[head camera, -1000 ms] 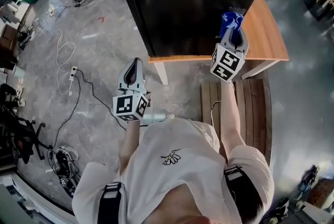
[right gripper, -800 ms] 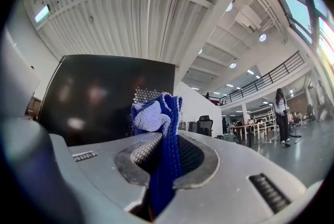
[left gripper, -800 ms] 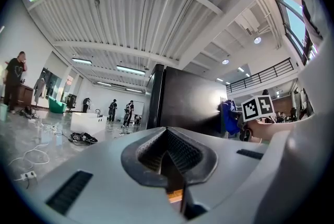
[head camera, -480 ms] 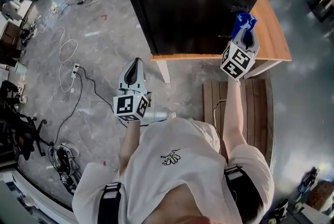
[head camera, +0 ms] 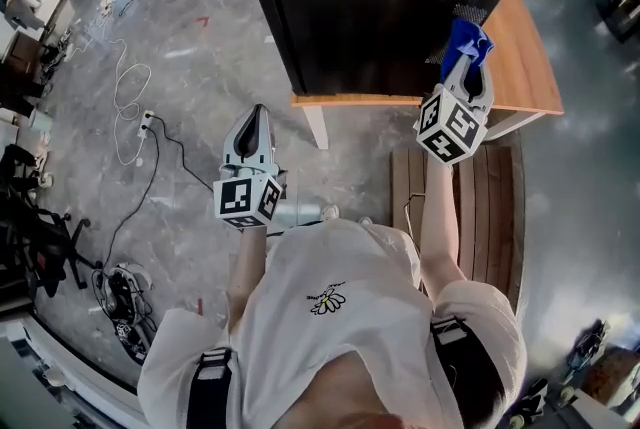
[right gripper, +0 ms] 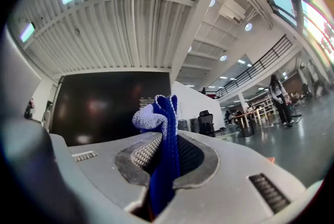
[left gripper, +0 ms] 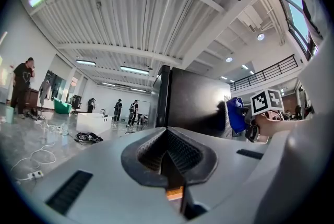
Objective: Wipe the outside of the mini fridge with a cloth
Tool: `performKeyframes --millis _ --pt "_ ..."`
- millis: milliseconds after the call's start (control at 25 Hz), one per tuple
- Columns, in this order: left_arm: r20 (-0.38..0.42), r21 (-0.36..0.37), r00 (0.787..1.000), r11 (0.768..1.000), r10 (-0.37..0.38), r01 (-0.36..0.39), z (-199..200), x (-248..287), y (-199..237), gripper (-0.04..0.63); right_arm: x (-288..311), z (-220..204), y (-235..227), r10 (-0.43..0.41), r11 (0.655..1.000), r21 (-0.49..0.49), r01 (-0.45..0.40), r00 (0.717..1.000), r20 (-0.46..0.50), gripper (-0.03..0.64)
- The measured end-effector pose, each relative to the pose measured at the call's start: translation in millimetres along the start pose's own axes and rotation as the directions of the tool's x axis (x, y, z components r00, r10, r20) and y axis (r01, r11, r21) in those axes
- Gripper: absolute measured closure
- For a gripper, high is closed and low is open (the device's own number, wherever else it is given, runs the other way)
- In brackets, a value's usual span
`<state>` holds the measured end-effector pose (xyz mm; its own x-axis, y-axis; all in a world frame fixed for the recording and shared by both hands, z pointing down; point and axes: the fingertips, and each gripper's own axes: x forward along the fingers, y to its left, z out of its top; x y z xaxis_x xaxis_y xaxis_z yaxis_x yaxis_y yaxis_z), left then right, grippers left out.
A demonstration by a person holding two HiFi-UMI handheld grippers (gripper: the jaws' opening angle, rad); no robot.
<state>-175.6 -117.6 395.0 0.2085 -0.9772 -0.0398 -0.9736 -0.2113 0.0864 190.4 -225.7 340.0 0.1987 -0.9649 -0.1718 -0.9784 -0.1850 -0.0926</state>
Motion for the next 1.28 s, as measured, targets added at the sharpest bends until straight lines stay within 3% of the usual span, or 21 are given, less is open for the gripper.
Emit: performKeyframes --millis 200,400,600,720,880,1280 --pt "-0.001 0.003 1.000 1.000 0.001 -0.001 -1.0 -0.7 -0.5 0.591 -32.1 5.5 85.2 0.236 0.971 0.016 -0.237 0.972 0.017 0.555" --pt "-0.002 -0.007 1.000 1.000 0.016 -0.016 -2.9 -5.6 1.7 0.591 -49.7 -19.9 196.8 0.473 0.881 0.033 -0.472 0.881 -0.016 0.555" --pt "-0.011 -0.014 0.999 0.999 0.047 -0.047 -4.9 -14.9 17.1 0.591 -62.4 -41.3 287.3 0.597 0.802 0.004 -0.598 0.800 -0.055 0.555" --pt "-0.019 -0.023 0.996 0.996 0.083 -0.083 -8.6 -19.4 32.4 0.591 -64.1 -52.2 316.7 0.634 0.772 0.009 -0.636 0.769 -0.079 0.555" --pt "-0.017 -0.026 0.993 0.993 0.116 -0.116 -10.0 -23.6 46.5 0.591 -59.2 -68.3 334.3 0.639 0.766 0.002 -0.642 0.761 -0.112 0.555" --pt "-0.008 -0.024 0.994 0.994 0.109 -0.109 -6.3 -22.4 51.0 0.591 -49.3 -67.3 311.8 0.588 0.805 -0.021 -0.593 0.801 -0.112 0.555"
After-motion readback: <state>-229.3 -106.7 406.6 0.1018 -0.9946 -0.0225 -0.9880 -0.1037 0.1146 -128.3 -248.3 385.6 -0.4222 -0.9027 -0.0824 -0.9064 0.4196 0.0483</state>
